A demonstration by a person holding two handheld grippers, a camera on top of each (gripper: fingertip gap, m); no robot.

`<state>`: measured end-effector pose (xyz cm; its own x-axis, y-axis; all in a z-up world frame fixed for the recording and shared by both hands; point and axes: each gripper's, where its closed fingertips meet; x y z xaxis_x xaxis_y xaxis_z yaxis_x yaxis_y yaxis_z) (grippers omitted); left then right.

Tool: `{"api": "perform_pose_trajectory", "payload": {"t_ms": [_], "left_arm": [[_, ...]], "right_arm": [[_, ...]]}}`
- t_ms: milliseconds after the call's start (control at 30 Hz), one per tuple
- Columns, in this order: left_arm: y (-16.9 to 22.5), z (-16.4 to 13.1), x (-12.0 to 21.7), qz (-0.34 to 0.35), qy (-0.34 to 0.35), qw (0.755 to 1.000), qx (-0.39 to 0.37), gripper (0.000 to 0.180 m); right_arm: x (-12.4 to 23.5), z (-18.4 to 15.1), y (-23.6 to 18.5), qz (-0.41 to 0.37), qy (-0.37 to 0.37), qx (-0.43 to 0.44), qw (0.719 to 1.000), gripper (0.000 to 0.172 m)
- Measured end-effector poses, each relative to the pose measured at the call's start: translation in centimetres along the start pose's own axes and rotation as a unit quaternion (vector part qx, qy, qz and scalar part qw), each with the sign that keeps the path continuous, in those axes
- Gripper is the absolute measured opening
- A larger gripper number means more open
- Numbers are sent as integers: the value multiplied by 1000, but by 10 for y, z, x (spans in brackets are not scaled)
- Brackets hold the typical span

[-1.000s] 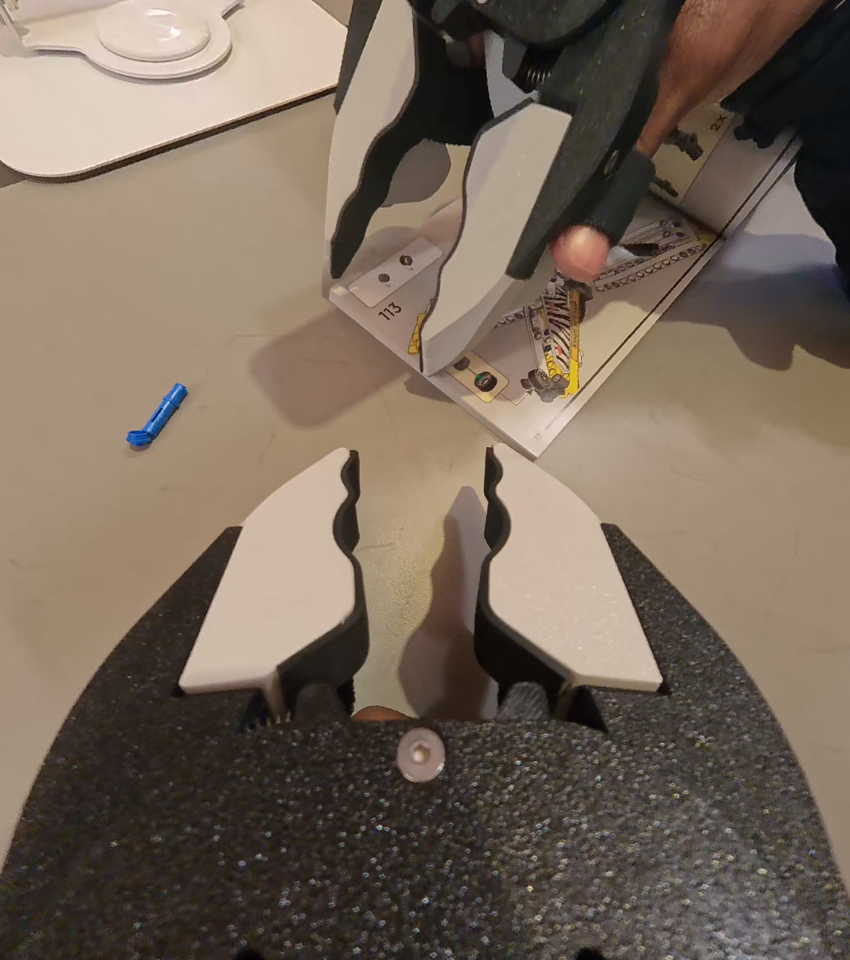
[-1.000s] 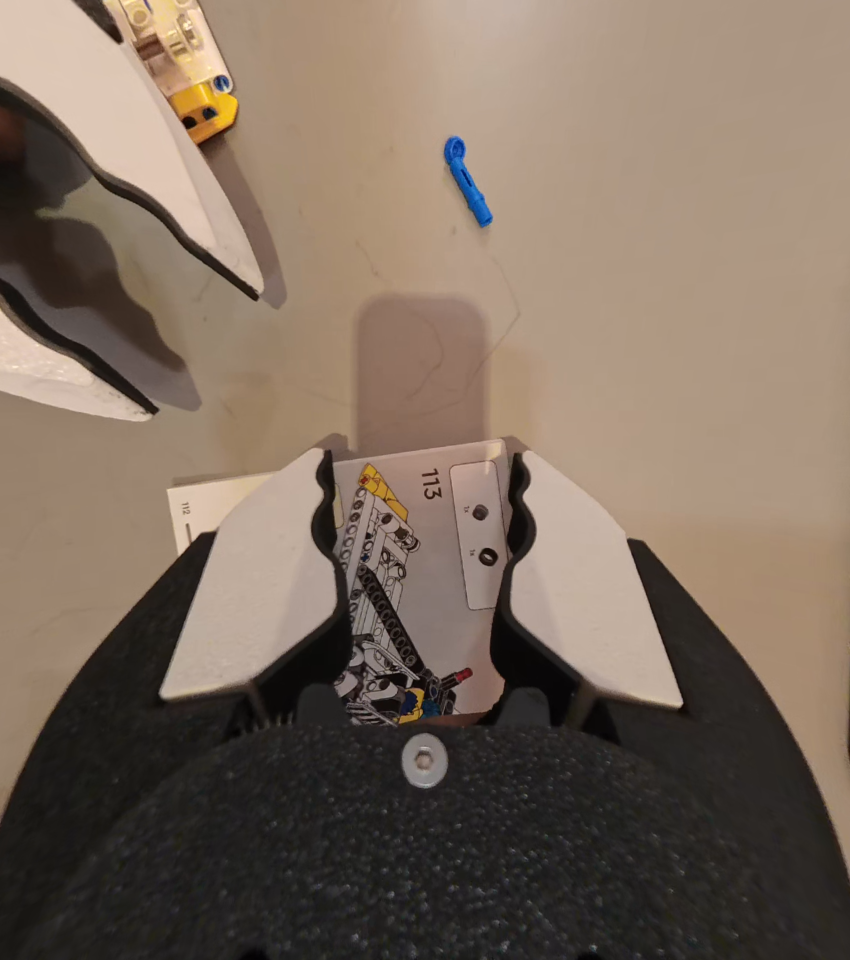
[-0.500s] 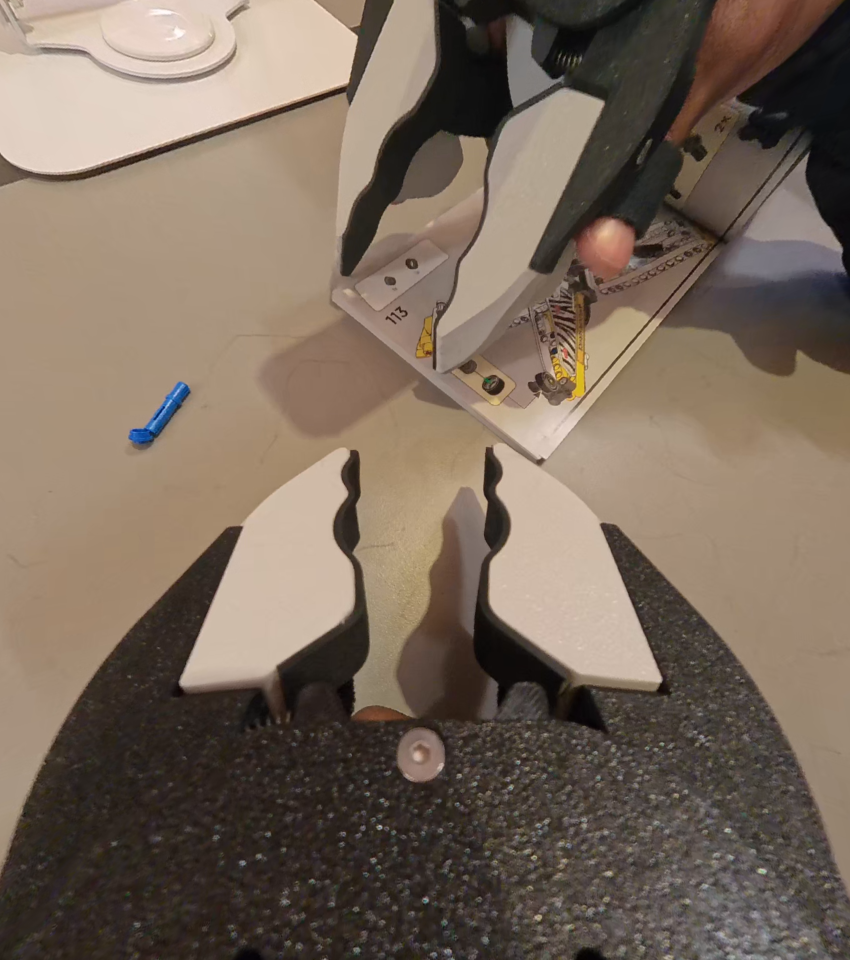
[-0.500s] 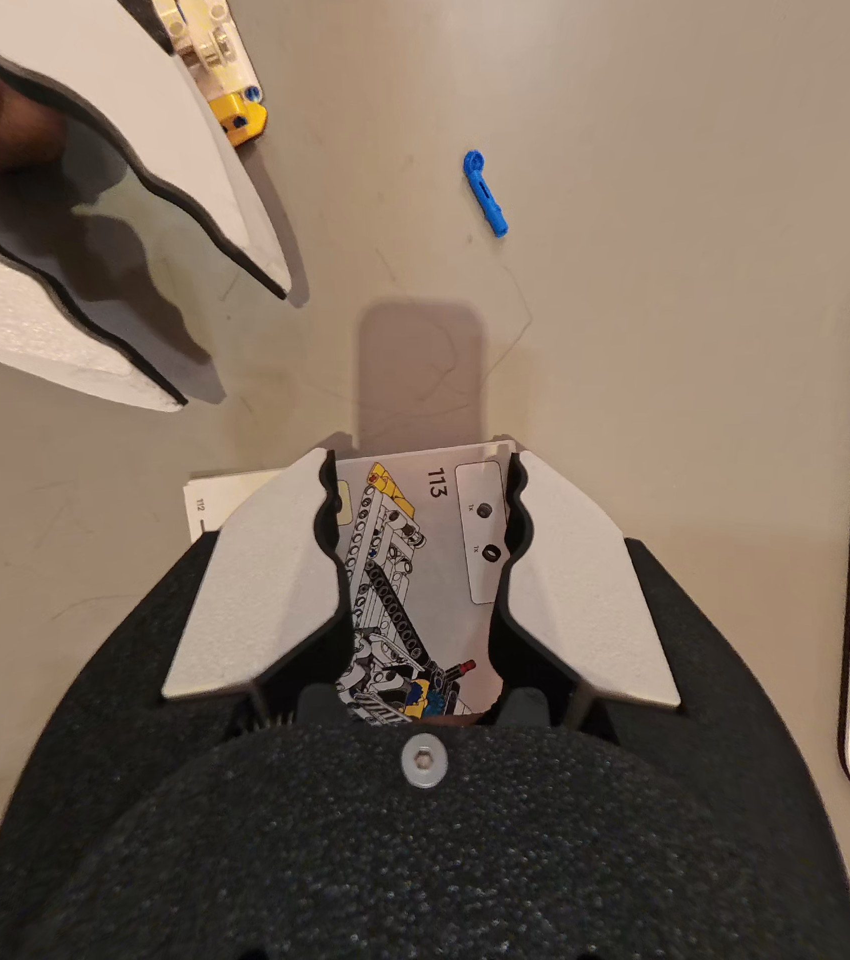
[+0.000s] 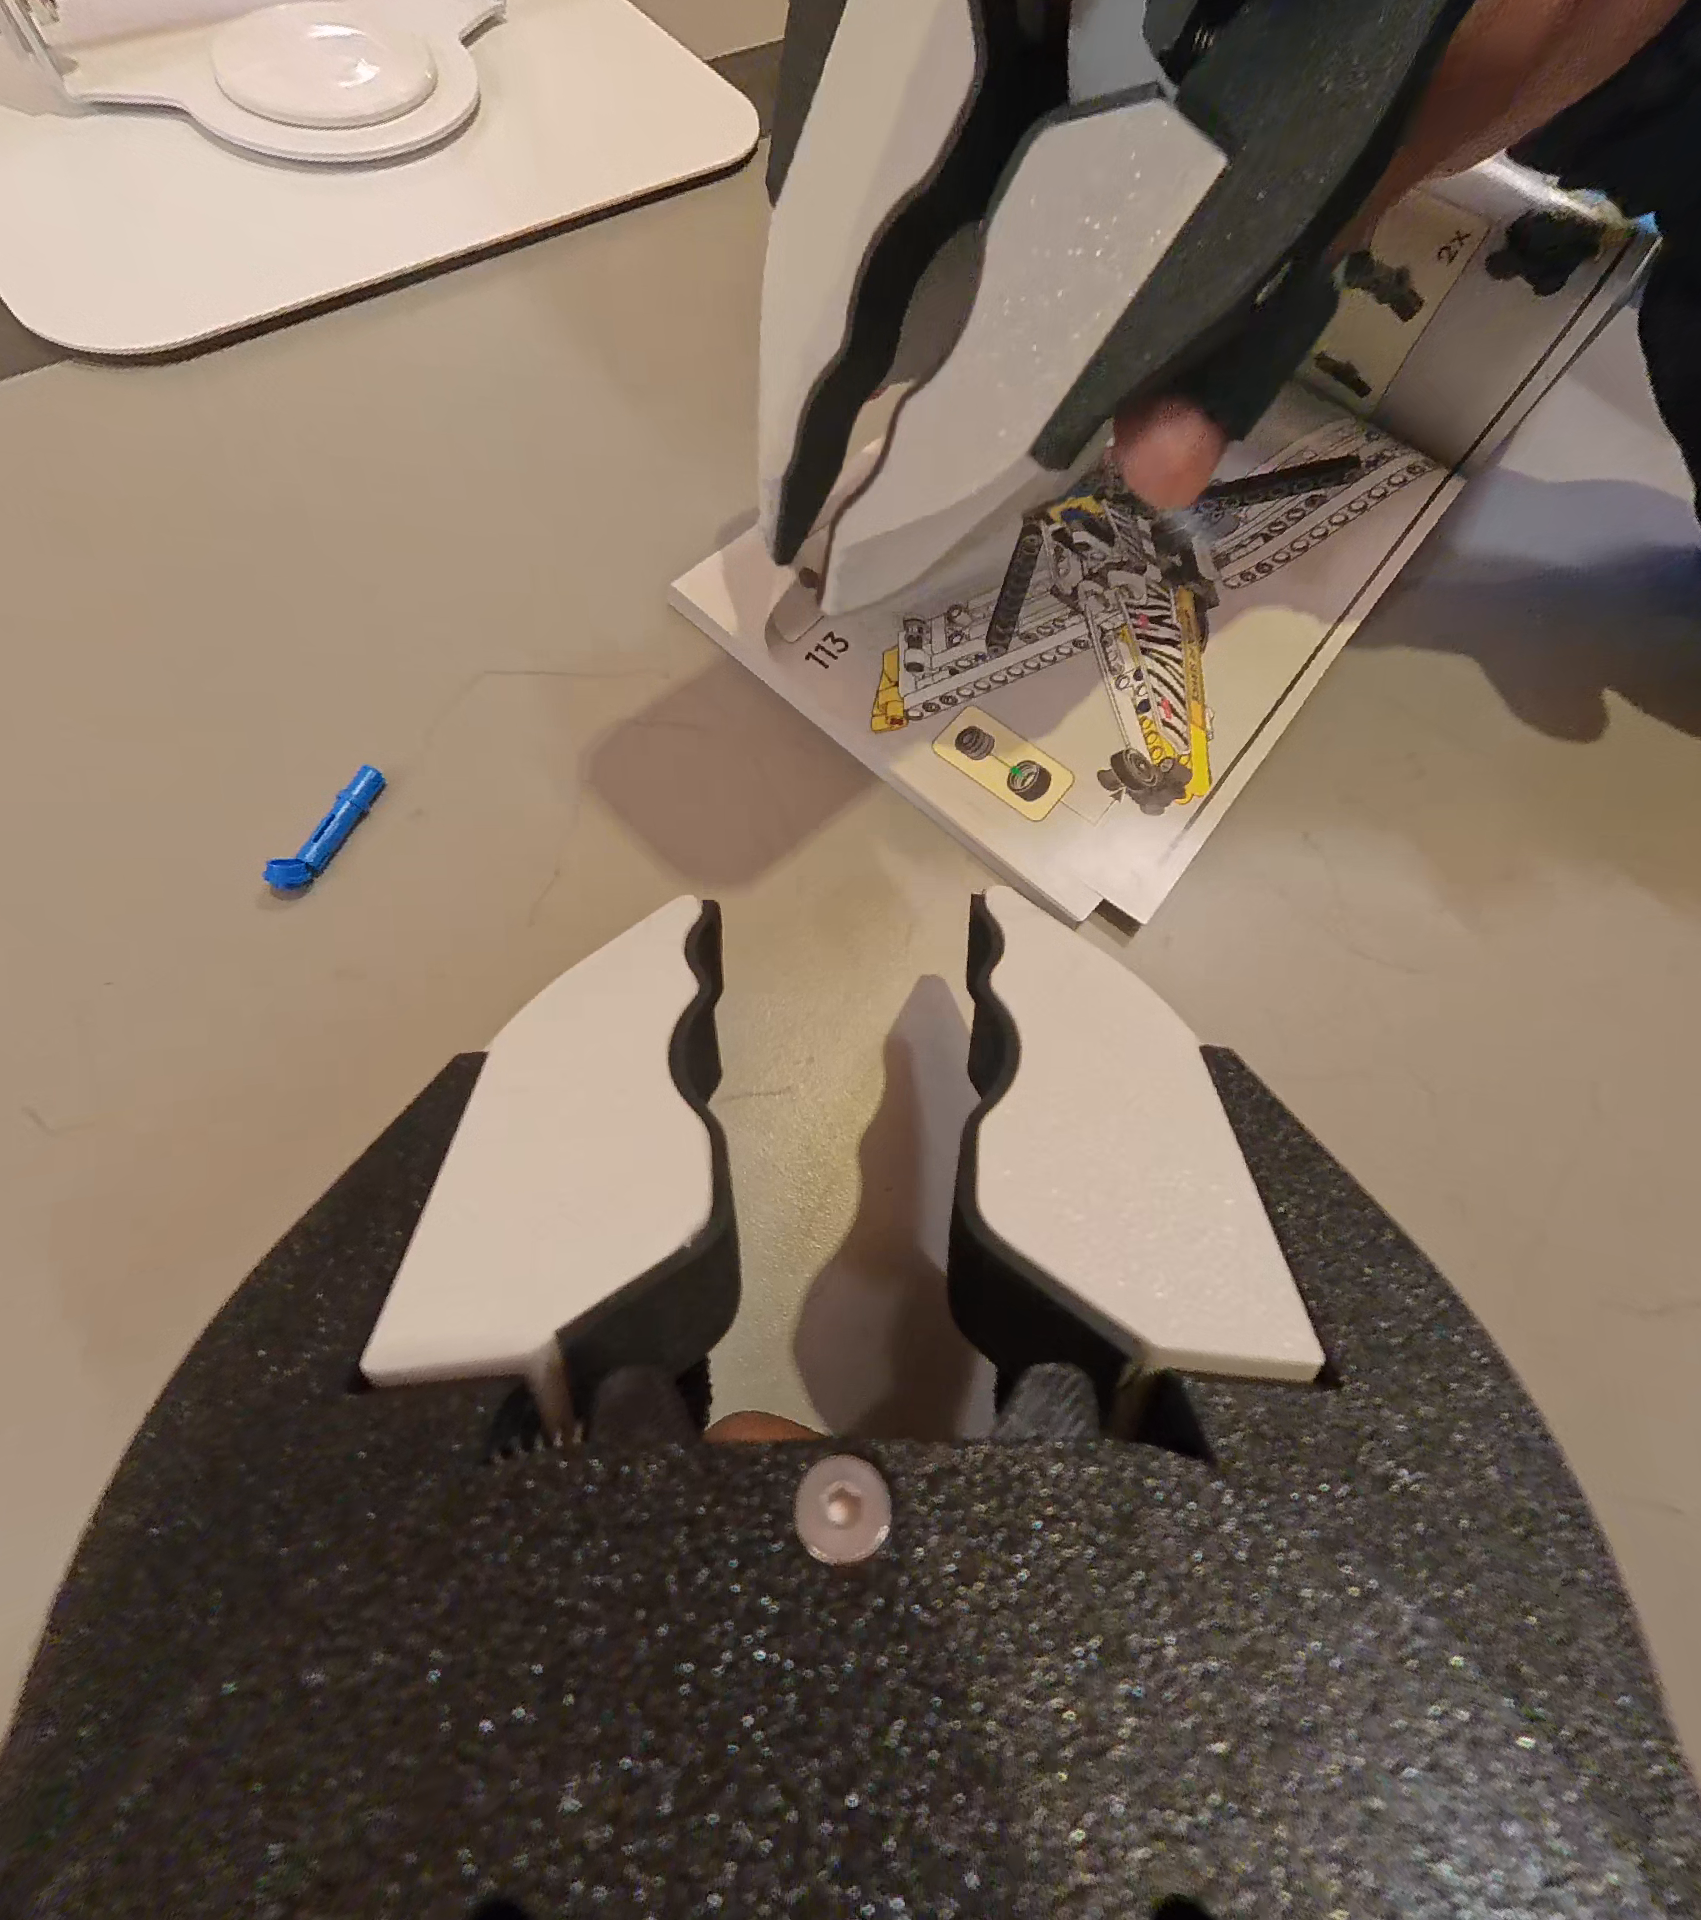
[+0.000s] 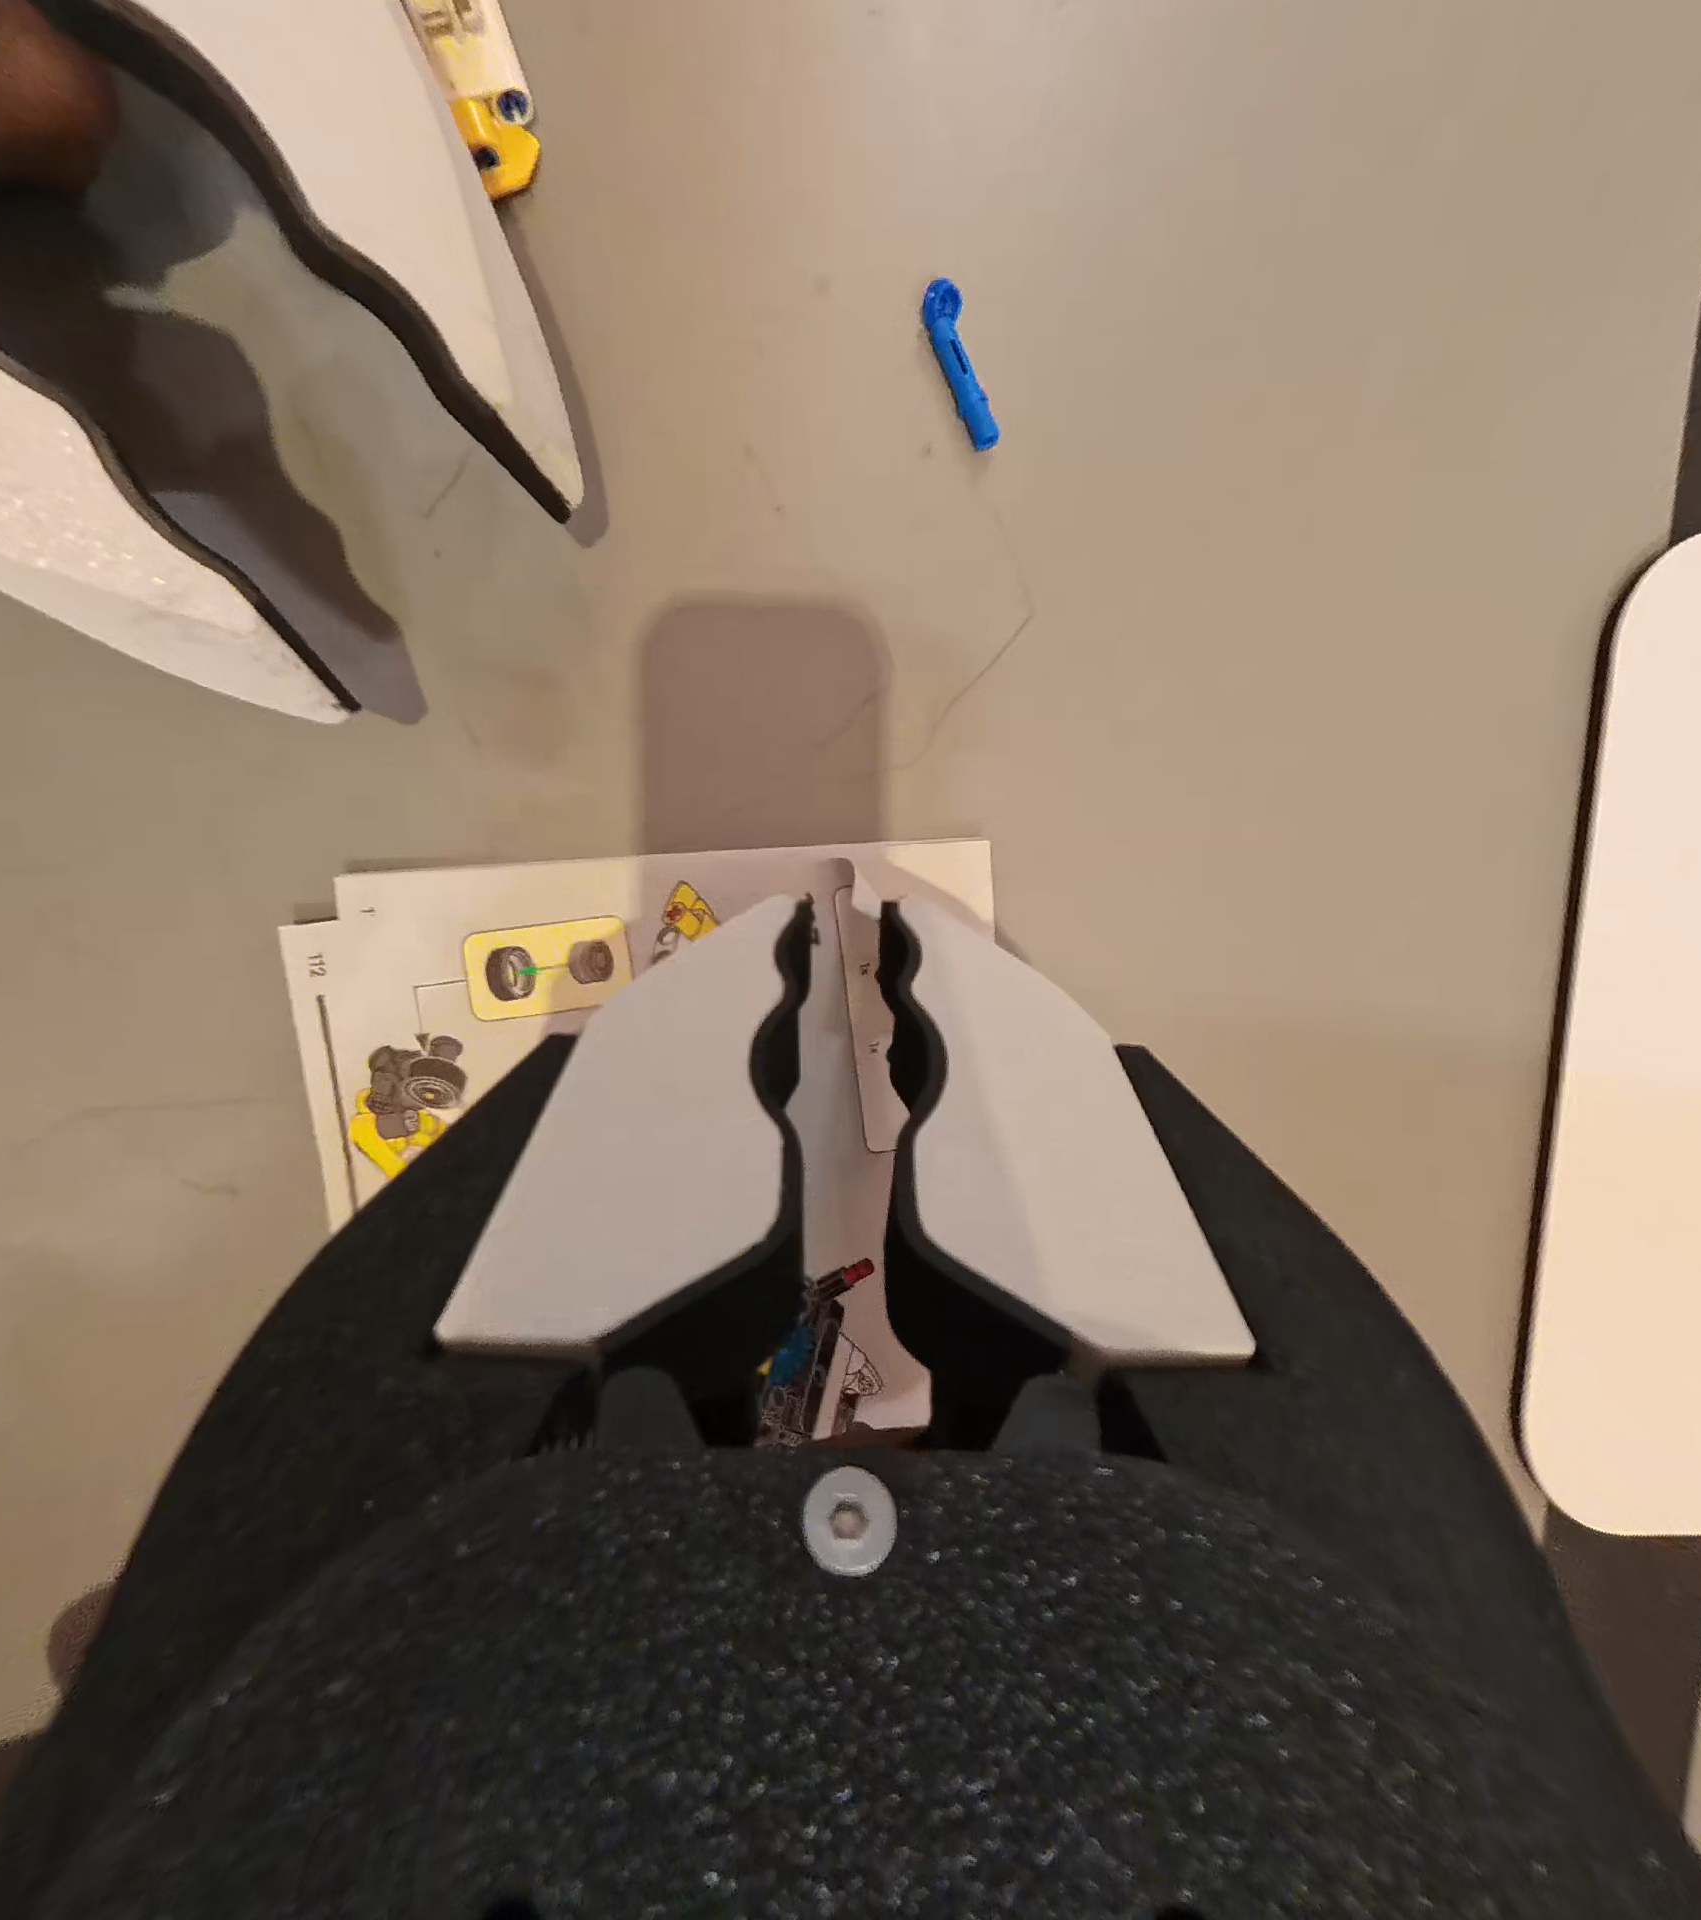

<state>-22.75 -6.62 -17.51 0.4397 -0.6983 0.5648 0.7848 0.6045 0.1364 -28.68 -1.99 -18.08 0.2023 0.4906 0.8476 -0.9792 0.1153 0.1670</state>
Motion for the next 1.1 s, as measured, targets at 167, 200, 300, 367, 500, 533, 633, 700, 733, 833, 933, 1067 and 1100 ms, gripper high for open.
{"api": "perform_pose_trajectory", "payload": {"t_ms": [167,200,300,367,500,533,633,700,733,833,933,1067,1100], "left_arm": [[0,0,0,0,1,1000,1,46],[0,0,0,0,1,1000,1,46],[0,0,0,1,1,1000,-1,46],[0,1,0,4,1,1000,-5,46],[1,2,-1,8,2,1000,-13,46],[1,4,-2,8,5,1000,-14,46],[4,8,-2,-7,12,1000,-7,46],[9,17,-2,-27,28,999,12,46],[12,23,-1,-37,38,998,23,46],[17,44,-1,-65,58,994,63,46],[23,64,-11,-87,50,992,73,47],[23,61,-43,-104,12,989,100,50],[28,60,-46,-121,15,986,115,49]], "right_arm": [[0,1,8,-35,-4,20,999,1],[0,2,9,-39,-4,24,999,0],[1,3,12,-51,0,28,998,0],[2,4,13,-53,3,30,998,0],[6,5,12,-49,12,32,998,0],[9,6,11,-49,15,33,998,0],[21,7,9,-51,30,32,998,0],[33,8,9,-56,47,26,997,0],[40,8,10,-60,57,22,996,0],[56,8,9,-64,81,13,995,0],[69,5,12,-75,96,3,993,0],[84,3,18,-95,113,-7,989,0],[87,2,19,-100,118,-8,988,0]]}}
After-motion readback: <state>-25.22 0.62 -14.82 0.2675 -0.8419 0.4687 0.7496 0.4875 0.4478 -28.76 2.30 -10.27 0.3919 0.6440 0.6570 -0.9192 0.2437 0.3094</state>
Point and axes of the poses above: each gripper's, where its closed fingertips meet, x back along the fingers, z out of its top, y = z × x across the jaws, and after that the axes turned 4 degrees about -z, right-handed
